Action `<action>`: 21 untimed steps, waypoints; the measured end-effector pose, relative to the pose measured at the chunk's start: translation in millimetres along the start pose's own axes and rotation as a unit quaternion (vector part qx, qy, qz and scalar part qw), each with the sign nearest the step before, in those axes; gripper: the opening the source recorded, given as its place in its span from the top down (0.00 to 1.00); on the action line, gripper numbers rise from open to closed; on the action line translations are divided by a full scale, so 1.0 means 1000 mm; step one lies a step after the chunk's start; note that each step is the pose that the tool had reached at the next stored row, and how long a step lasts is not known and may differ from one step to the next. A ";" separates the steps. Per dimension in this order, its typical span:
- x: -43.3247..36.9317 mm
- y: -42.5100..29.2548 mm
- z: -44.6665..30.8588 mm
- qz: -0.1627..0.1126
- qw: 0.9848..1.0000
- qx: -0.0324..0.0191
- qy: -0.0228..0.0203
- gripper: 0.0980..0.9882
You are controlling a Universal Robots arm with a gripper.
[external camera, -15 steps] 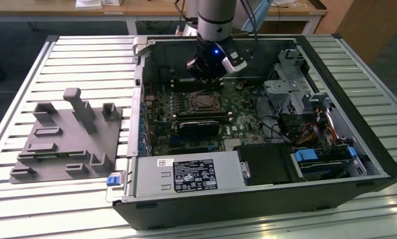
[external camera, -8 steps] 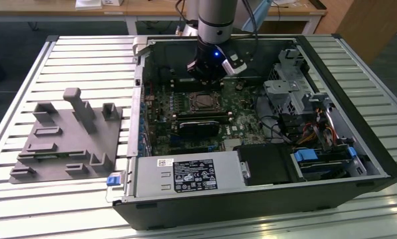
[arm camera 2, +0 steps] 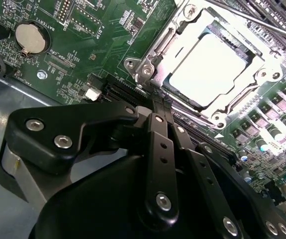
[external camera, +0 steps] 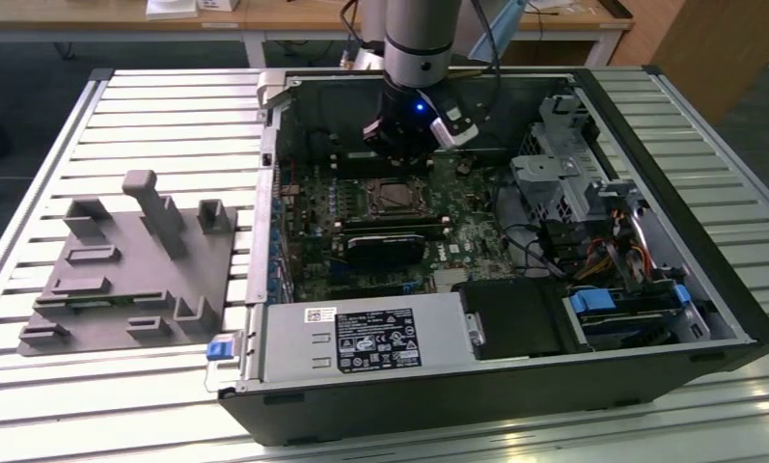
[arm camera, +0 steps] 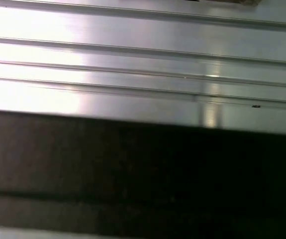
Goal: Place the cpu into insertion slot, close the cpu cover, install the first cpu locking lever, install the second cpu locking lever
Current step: 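Install the first cpu locking lever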
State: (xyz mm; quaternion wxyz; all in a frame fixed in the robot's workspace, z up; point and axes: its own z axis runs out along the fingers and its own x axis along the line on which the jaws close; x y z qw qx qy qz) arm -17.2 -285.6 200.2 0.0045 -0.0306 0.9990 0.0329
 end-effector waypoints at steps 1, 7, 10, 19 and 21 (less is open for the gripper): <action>0.0000 0.0001 -0.0008 0.000 1.000 0.000 0.000 0.99; -0.0002 0.0001 -0.0017 0.000 1.000 0.003 0.000 0.99; -0.0004 0.0000 0.0000 0.000 1.000 0.008 0.001 0.99; -0.0017 0.0003 0.0034 0.000 1.000 0.014 0.001 0.99; -0.0018 0.0004 0.0011 0.000 1.000 0.014 0.001 0.99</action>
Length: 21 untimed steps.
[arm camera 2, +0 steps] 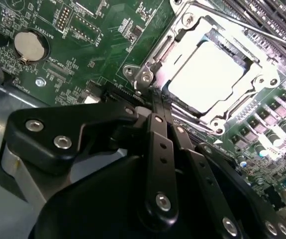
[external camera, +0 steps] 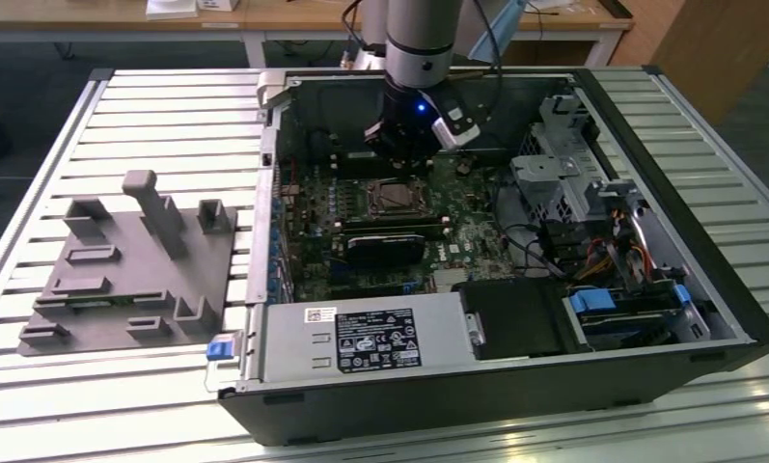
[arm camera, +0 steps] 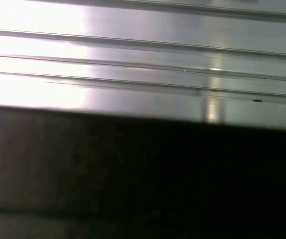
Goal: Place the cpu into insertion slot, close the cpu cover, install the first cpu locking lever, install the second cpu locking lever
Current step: 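Install the first cpu locking lever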
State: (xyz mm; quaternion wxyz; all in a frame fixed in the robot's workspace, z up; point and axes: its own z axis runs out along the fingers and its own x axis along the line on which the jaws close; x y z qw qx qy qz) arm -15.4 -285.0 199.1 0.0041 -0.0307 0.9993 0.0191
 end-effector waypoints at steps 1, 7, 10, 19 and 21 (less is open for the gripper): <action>0.0000 0.0001 -0.0018 0.000 1.000 0.000 0.000 0.99; -0.0001 0.0001 -0.0015 0.000 1.000 0.007 0.001 0.99; -0.0002 0.0001 0.0000 0.000 1.000 0.012 0.001 0.99; -0.0008 0.0021 0.0026 0.000 1.000 0.006 0.001 0.99; -0.0009 0.0023 0.0027 0.000 1.000 0.005 0.000 0.99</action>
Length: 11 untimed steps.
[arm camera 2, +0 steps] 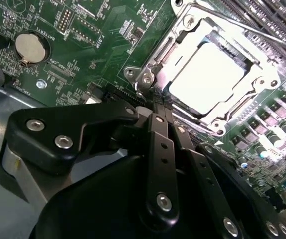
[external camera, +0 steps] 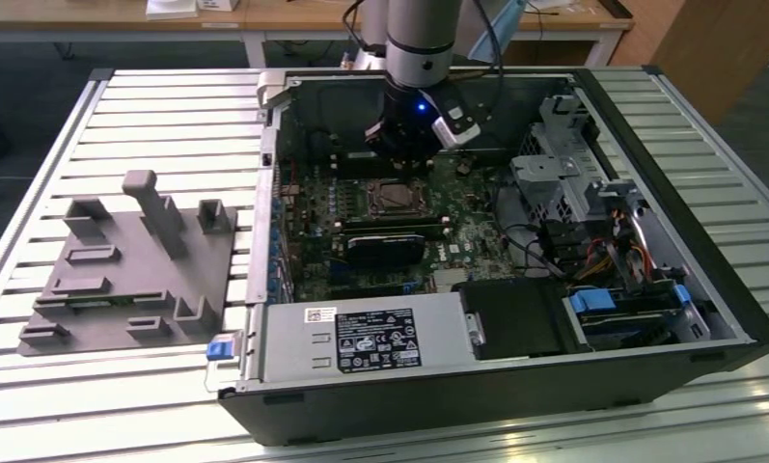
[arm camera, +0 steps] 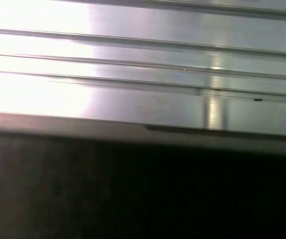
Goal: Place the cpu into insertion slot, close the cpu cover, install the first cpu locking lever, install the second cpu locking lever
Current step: 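Install the first cpu locking lever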
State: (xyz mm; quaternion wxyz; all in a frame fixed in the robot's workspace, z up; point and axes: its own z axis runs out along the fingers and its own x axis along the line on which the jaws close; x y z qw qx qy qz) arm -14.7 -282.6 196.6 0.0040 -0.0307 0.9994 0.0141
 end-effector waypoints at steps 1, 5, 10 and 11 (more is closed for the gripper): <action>-0.0001 0.0001 -0.0009 0.000 1.000 0.000 0.000 0.99; -0.0001 0.0003 -0.0108 0.000 1.000 0.000 0.000 0.99; -0.0001 0.0001 -0.0163 0.000 1.000 0.000 0.000 0.99; -0.0001 -0.0002 -0.0164 0.000 1.000 0.000 0.000 0.99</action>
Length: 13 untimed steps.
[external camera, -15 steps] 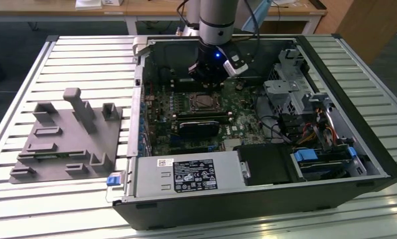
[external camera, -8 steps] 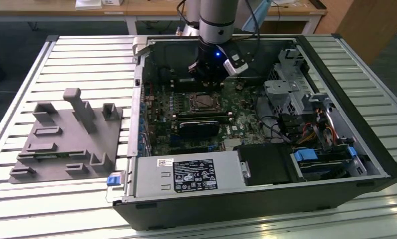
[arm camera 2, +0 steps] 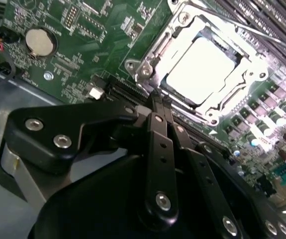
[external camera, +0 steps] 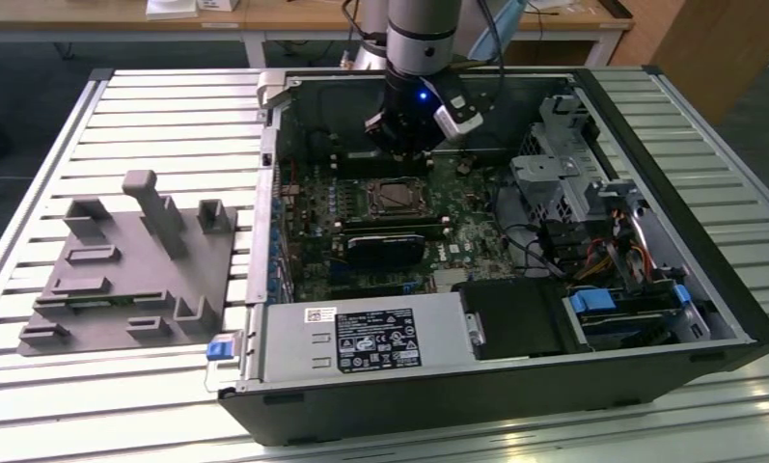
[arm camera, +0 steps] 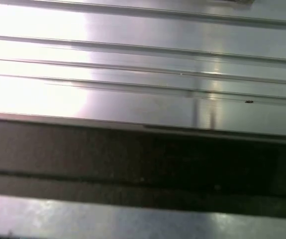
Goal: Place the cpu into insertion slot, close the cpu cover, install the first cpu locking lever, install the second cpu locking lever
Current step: 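Install the first cpu locking lever, then install the second cpu locking lever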
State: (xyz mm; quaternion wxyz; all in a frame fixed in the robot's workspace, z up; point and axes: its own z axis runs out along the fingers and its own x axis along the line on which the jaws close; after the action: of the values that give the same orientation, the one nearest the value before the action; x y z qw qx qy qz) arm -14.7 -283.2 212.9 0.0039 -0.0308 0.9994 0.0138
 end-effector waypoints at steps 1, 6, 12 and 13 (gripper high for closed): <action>0.0000 -0.0003 0.0000 0.000 1.000 0.000 0.000 0.99; 0.0000 -0.0017 0.0000 0.000 1.000 0.000 0.000 0.99; 0.0000 -0.0028 0.0000 0.000 1.000 0.000 0.000 0.99; 0.0000 -0.0030 0.0000 0.000 1.000 0.000 0.000 0.99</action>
State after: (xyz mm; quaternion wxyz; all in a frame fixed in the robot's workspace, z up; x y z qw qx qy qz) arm -14.6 -286.2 212.9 0.0038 -0.0307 0.9994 0.0138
